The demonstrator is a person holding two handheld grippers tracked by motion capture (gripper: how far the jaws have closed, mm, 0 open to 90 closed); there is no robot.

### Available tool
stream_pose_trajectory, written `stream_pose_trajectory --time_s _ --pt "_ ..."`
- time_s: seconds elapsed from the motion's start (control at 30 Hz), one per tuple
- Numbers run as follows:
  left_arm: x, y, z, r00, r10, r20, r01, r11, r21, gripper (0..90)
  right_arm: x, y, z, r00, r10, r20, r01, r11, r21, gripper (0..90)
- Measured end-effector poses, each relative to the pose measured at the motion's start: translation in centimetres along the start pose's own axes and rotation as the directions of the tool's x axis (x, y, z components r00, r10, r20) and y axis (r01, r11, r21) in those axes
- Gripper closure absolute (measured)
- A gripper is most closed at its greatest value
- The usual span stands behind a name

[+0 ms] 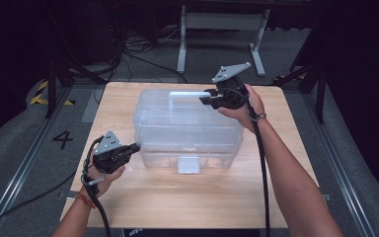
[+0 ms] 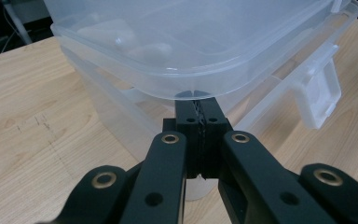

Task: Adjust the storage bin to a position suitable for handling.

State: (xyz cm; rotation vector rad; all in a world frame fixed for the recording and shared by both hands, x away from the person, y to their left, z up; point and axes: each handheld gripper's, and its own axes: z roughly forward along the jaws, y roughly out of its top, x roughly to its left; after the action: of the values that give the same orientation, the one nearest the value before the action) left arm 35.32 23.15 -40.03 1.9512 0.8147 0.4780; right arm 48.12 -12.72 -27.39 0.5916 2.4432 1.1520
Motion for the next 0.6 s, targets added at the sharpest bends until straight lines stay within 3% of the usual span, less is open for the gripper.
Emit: stream_pose_trajectory --time_s 0.37,0.47,0.53,0.57,0.6 --pt "0.0 0.1 -0.1 1.0000 0.004 -0.001 -0.004 0.9999 0.013 90.0 -0.4 -1.8 -3.0 0.9989 0.029 0.037 -0.027 0.998 -0.052 62.2" --pt "0.0 0.2 -0.1 1.0000 0.009 -0.001 -0.009 0.9999 0.012 90.0 -0.5 -2.7 -4.8 0.9972 0.012 0.074 -0.008 0.999 -0.054 59.4" --pt "0.0 0.3 -0.1 0.9999 0.012 -0.004 -0.012 0.9998 0.014 90.0 -0.7 -2.9 -5.2 0.9970 0.018 0.076 -0.014 0.998 -0.060 58.8" --pt "0.0 0.3 -0.1 0.9999 0.013 -0.005 -0.013 0.9998 0.015 90.0 -1.0 -3.7 -6.7 0.9947 0.037 0.096 -0.030 0.997 -0.073 56.9" --pt "0.0 0.4 -0.2 0.9999 0.014 -0.006 -0.014 0.9998 0.016 90.0 -1.0 -3.7 -6.7 0.9947 0.037 0.096 -0.030 0.997 -0.073 56.9"
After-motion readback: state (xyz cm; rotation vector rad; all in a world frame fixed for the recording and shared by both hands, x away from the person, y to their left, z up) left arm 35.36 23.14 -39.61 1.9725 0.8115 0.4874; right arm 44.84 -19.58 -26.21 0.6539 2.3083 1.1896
